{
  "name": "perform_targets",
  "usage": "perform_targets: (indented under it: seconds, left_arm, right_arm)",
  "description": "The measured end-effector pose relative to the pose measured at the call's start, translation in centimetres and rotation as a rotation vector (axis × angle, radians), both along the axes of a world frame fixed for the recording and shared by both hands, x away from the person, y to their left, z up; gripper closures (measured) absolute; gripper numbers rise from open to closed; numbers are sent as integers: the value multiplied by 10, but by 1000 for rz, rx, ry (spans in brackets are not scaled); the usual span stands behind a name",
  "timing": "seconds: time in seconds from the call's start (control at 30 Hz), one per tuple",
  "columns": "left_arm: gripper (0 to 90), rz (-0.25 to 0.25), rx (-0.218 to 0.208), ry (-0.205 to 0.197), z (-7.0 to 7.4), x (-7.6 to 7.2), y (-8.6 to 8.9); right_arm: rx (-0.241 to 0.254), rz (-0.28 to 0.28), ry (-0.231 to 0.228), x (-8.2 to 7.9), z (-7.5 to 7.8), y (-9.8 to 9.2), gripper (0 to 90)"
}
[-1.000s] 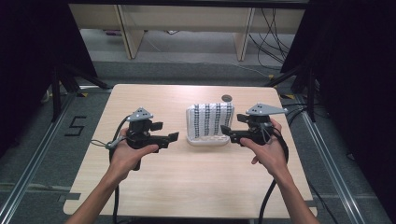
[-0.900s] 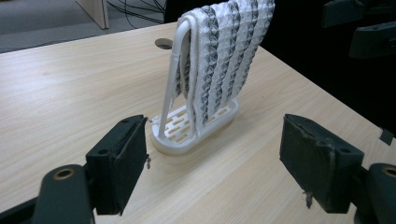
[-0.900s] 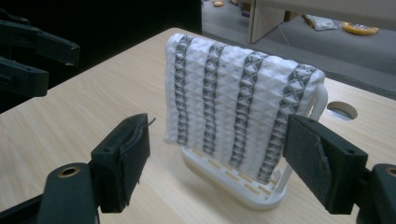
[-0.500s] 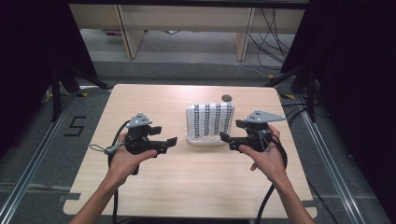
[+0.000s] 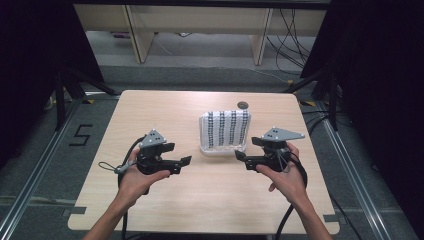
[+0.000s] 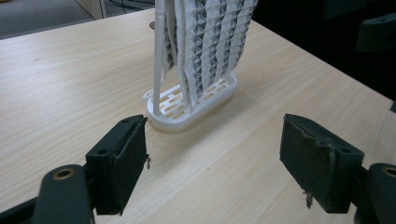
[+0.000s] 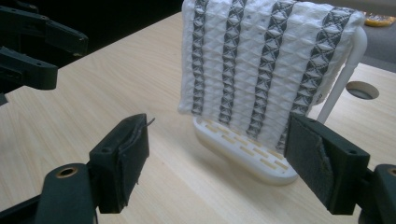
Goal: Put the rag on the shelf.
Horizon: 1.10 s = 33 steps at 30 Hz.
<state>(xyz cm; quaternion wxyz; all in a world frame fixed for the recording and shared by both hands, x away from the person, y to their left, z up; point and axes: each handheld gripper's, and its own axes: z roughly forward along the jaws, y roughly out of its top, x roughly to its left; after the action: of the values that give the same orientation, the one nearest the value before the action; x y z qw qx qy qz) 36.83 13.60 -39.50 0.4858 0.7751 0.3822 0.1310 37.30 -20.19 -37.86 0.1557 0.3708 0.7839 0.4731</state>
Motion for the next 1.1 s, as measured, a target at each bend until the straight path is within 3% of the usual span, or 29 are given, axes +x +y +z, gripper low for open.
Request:
perform_targets:
  seconds: [0.17, 0.2, 0.23, 0.27, 0.3, 0.37, 0.4, 0.43, 0.5, 0.53, 0.7, 0.87, 0.9, 0.93, 1.0, 1.1]
  left_arm:
    - [224, 4, 10, -14, -1, -1, 0]
    - [224, 5, 14, -17, -2, -2, 0]
    - [224, -1, 17, -11, -3, -2, 0]
    - [224, -5, 17, -13, -4, -3, 0]
    - [224, -1, 16, -16, -5, -4, 0]
    - [224, -7, 28, -14, -6, -5, 0]
    - [224, -10, 31, -17, -7, -6, 1]
    - [224, -14, 26, -19, -9, -6, 1]
    - [224, -12, 34, -16, -12, -8, 2]
    - [224, -15, 37, -19, -13, -9, 3]
    - [224, -20, 56, -12, -23, -17, 5]
    - [224, -26, 58, -14, -30, -23, 8]
    - [224, -24, 68, -16, -31, -25, 9]
    - [223, -33, 81, -15, -32, -26, 11]
    - [223, -26, 61, -20, -35, -28, 11]
    - [223, -30, 71, -15, -38, -33, 12]
  right_arm:
    - [-11, 3, -25, -2, -2, -2, 232]
    - [16, -6, -6, -3, -3, 0, 231]
    - [1, 10, -22, -2, -4, -2, 230]
    - [1, -2, 2, -4, -4, -2, 230]
    - [8, 12, -14, -3, -6, -2, 230]
    - [7, 12, 7, -5, -8, -1, 232]
    - [-3, 19, -13, -4, -9, -2, 232]
    - [-1, 6, 13, -6, -9, -2, 232]
    - [-16, 9, -13, -6, -11, -2, 232]
    - [-8, 5, 7, -9, -11, -1, 232]
    - [-31, 26, -12, -14, -16, 0, 235]
    - [-31, 34, 15, -22, -22, 3, 235]
    - [-47, 39, -8, -22, -23, 3, 235]
    - [-39, 33, 22, -25, -27, 5, 235]
    - [-55, 45, 10, -25, -28, 4, 234]
    - [-58, 55, 20, -26, -35, 3, 231]
